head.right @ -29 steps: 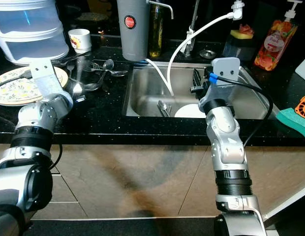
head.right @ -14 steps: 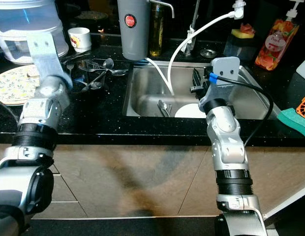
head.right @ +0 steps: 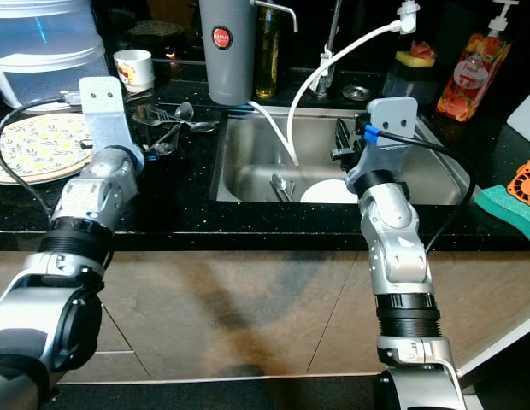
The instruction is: Kitchen organization
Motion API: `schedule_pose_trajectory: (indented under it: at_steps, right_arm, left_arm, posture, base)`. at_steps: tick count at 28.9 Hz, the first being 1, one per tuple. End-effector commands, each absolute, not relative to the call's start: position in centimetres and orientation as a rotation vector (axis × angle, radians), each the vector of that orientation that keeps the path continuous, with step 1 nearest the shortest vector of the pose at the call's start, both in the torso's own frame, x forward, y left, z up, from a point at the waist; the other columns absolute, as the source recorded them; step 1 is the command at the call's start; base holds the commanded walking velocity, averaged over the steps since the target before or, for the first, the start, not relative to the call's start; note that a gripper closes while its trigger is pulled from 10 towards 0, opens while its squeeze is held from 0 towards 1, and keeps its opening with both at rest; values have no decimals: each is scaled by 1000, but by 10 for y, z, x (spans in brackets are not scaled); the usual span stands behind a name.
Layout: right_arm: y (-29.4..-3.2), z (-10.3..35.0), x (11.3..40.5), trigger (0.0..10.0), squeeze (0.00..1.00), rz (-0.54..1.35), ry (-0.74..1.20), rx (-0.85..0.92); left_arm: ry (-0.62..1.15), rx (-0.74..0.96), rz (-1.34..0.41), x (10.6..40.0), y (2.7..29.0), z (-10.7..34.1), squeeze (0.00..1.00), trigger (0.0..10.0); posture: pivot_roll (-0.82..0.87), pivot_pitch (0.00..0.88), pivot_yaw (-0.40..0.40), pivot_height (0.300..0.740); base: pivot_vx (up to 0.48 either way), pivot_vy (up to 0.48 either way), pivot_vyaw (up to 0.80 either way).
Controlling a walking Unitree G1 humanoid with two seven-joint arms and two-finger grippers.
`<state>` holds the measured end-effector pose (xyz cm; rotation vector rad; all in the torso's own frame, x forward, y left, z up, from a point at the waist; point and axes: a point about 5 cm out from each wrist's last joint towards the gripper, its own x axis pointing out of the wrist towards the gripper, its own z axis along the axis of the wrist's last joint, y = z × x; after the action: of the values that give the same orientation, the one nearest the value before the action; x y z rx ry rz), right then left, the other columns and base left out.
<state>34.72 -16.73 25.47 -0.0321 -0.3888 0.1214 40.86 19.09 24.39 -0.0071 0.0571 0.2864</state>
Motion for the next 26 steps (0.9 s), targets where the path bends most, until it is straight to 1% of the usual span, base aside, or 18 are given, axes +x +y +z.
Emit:
schedule_pose_trajectory:
  at_steps: [1,2,6,14,26]
  right_arm:
    - [-167,254,344,10000,0,121,-384,-33]
    - [-169,252,342,10000,0,114,-378,-32]
    - [-170,250,342,10000,0,108,-371,-31]
    - [-167,251,343,10000,0,117,-369,-29]
    - [-168,252,343,10000,0,116,-368,-31]
  left_arm:
    - [99,-44,266,409,189,239,937,10000]
    - [110,-69,268,408,192,238,0,10000]
    - [126,-108,276,407,195,235,0,10000]
    - [241,-211,257,407,197,211,0,10000]
    - [279,-212,250,405,201,200,0,10000]
  posture:
    - [-18,11,-40,740]
    - [-18,18,-38,740]
    - [-18,18,-38,740]
    - [-9,21,-44,740]
    - [-15,16,-46,740]
  base:
    - [0,0,0]
    - [0,0,0]
    - [0,0,0]
    - [0,0,0]
    - [0,0,0]
